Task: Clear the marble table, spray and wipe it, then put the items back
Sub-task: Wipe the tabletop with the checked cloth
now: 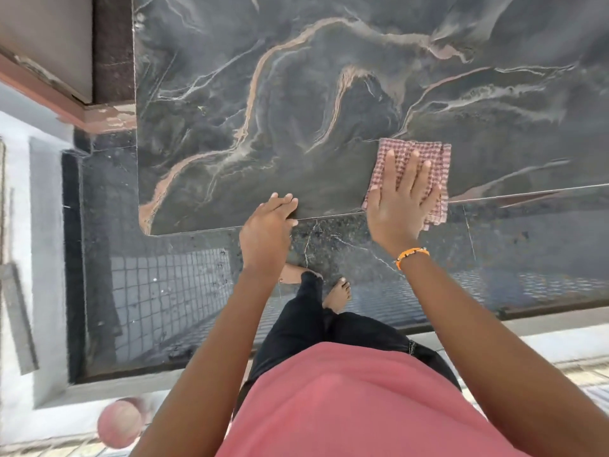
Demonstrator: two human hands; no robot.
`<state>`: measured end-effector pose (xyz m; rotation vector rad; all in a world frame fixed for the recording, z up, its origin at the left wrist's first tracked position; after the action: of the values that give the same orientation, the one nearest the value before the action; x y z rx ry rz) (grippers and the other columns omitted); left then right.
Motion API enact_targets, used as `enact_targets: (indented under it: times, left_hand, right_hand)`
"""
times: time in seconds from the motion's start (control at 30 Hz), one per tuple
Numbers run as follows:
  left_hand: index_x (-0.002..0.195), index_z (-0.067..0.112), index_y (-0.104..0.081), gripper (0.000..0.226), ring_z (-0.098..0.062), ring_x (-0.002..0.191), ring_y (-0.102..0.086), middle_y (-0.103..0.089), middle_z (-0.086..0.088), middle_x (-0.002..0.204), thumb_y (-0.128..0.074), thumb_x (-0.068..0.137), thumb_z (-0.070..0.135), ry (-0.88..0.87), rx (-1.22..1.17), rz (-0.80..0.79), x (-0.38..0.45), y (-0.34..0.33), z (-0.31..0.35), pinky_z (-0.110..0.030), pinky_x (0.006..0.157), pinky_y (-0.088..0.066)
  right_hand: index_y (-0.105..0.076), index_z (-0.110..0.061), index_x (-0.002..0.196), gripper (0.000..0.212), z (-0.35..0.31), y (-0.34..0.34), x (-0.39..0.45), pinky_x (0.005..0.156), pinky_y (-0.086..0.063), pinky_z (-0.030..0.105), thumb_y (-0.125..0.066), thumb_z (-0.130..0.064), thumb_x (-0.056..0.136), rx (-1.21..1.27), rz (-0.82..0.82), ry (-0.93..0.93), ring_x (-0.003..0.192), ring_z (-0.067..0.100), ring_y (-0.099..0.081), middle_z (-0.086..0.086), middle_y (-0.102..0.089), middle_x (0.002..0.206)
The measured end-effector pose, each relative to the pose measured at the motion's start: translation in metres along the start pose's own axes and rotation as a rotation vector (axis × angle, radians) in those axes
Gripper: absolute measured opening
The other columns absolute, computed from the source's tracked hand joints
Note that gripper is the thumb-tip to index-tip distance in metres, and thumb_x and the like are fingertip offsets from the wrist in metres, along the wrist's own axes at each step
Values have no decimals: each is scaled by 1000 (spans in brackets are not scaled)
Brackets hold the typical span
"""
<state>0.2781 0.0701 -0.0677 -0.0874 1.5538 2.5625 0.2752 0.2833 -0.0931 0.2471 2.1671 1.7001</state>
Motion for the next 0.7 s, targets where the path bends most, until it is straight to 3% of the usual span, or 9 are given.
enact_targets:
  times: [0.13, 0.2, 0.27, 0.43, 0.53, 0.7]
  left_hand:
    - [131, 13, -54, 45, -18, 132, -43, -52, 1, 138, -59, 87, 4, -9, -24, 22, -2, 3, -1, -38, 106, -40]
    - [141, 9, -39, 56, -19, 139, -33, -40, -3, 148, -53, 87, 0, 72, -82, 103, -13, 9, -11, -37, 116, -25]
    - [145, 6, -28, 60, -21, 143, -24, -31, -7, 152, -47, 88, -4, 193, -111, 176, -28, 13, -24, -39, 118, -19]
    - [146, 4, -22, 66, -25, 145, -17, -23, -11, 155, -39, 85, -13, 235, -83, 169, -47, 12, -32, -39, 118, -21]
    - [145, 5, -24, 60, -24, 145, -17, -26, -9, 154, -43, 89, -6, 127, -59, 110, -36, 4, -14, -39, 118, -18]
    - [144, 6, -28, 58, -22, 145, -18, -29, -6, 153, -52, 91, 8, -105, 25, -50, -12, -18, 31, -28, 116, -4]
  right_hand:
    - [-9, -25, 151, 61, -81, -20, -19, 114, 2, 58, -28, -37, 95, -26, -61, 296, 147, 36, 0, 13, -1, 160]
    - [-10, -25, 151, 59, -115, -28, -30, 115, 3, 57, -27, -38, 96, -28, -99, 462, 147, 34, 1, 12, -1, 160]
    - [-14, -28, 151, 57, -138, -34, -42, 116, 2, 57, -27, -39, 97, -47, -133, 632, 147, 32, 0, 9, -4, 161]
    - [-21, -34, 148, 55, -133, -38, -57, 117, -4, 51, -34, -35, 94, -136, -169, 1001, 148, 25, -9, 1, -14, 160]
    - [-23, -38, 147, 56, -89, -27, -43, 117, -6, 50, -34, -33, 92, -117, -132, 979, 147, 22, -15, -3, -20, 158]
    - [-26, -39, 145, 55, 4, 2, -2, 116, -12, 49, -32, -34, 91, -84, -62, 726, 145, 23, -22, -3, -25, 157]
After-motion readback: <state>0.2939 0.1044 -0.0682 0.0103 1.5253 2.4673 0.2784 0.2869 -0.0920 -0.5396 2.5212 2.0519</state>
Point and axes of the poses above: each hand's wrist, its own x-axis towards the middle knuckle, its own y-axis out of the back of the hand, z = x × y, the point moved 5 cm from there along x, towards the middle knuckle
